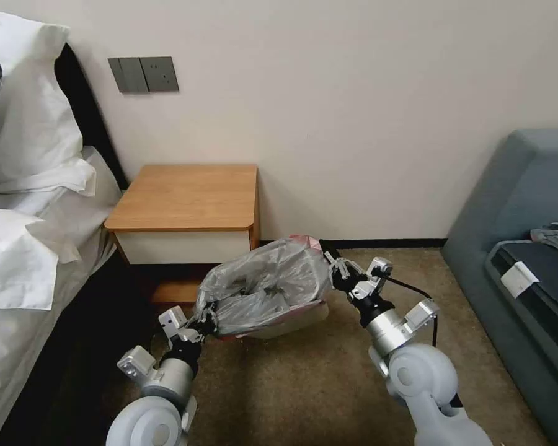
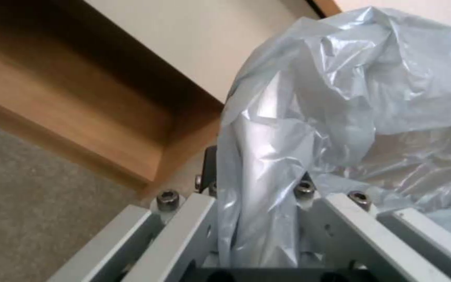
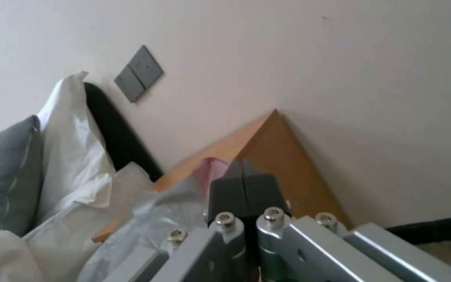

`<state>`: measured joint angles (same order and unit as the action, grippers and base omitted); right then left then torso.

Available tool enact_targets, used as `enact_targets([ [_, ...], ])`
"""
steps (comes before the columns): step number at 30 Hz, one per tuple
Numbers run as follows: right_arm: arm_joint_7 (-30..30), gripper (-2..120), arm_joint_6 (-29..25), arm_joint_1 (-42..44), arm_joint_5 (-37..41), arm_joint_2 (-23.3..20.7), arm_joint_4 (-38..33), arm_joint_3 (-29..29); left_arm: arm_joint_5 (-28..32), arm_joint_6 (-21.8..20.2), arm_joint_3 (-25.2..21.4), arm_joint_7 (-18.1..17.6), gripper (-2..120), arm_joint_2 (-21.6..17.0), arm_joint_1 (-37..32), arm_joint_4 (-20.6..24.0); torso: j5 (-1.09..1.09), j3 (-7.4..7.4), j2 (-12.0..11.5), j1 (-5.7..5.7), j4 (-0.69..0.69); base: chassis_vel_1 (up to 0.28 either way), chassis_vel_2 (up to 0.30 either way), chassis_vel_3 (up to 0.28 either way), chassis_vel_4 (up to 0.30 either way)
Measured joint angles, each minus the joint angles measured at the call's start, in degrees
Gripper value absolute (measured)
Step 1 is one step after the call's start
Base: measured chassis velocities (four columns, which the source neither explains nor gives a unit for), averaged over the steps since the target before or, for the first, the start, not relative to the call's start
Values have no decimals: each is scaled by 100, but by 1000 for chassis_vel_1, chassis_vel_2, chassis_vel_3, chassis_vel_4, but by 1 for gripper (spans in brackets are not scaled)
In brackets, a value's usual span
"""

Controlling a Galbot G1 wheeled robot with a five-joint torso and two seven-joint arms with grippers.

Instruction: Pick up the garbage bag from the table and place it over the trash can.

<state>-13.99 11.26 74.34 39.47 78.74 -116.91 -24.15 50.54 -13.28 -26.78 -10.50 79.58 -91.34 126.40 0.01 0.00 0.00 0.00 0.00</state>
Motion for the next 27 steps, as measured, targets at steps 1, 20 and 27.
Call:
enact_targets([
  [1, 0, 0, 8, -15, 6, -23, 20, 0, 0, 0, 0, 38, 4, -1, -11, 1, 0, 0, 0, 0, 0, 0, 0, 0, 0],
  [20, -155, 0, -3, 368, -406, -150, 9, -9, 399, 64, -90, -241, 4, 25, 217, 32, -1, 0, 0, 0, -1, 0, 0, 0, 0],
  [27, -459, 0, -398, 95, -845, -48, 410, 50, 761, -18, -144, -238, 4, -16, 194, 170, -1, 0, 0, 0, 1, 0, 0, 0, 0],
])
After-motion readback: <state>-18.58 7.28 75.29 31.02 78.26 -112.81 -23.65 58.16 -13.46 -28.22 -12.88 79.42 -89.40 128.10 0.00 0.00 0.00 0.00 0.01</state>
